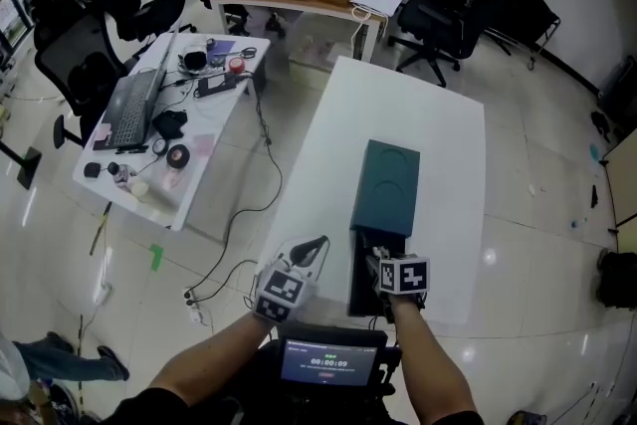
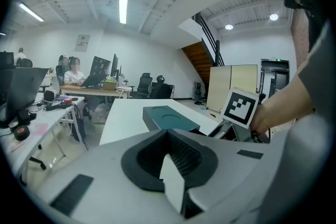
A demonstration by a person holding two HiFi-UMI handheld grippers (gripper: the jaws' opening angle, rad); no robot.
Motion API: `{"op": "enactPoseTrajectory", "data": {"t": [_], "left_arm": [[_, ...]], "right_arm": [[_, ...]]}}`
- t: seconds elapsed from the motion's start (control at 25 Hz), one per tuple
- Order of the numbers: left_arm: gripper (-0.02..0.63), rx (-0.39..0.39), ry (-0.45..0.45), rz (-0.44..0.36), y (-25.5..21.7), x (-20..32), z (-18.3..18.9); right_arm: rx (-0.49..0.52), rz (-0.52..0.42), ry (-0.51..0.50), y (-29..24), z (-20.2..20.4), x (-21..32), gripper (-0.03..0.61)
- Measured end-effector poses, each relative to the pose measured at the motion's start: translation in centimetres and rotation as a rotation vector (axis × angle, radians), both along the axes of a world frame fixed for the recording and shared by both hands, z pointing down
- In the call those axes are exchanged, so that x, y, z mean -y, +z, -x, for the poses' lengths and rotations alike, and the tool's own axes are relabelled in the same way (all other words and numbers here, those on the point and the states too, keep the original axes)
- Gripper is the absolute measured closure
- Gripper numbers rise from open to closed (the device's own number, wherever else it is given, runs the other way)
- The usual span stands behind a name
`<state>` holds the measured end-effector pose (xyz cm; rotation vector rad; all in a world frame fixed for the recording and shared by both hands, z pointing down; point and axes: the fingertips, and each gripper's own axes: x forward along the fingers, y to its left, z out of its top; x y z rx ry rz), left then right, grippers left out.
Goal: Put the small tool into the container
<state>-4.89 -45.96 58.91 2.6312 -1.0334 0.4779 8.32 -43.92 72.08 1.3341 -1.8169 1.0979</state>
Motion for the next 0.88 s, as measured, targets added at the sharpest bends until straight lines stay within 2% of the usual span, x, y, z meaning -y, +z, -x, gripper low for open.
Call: {"op": "enactPoseTrajectory", "data": {"t": [0.24, 0.44, 0.68, 0.88], "left_arm": [[0.604, 0.021, 0.008, -0.02, 0.1, -0.8, 1.4], [0.604, -0.008, -0.009, -0.009, -0.5, -1.5, 1.9], [0.604, -0.02, -0.012, -0.009, -1.1, -2.0, 2.2], [0.604, -0.031, -0.007, -0.024, -2.1, -2.6, 2.3]], "right_arm": [[-0.006, 0.038, 0.002, -0.2, 0.8, -0.5, 0.322], [0.016, 0.067, 0.032, 0.0, 1.2, -0.9, 0.322], [0.029, 0.149, 0.044, 0.4, 1.9, -1.8, 0.321], [0.013, 0.163, 0.054, 0.3, 2.2, -2.8, 0.319]]}}
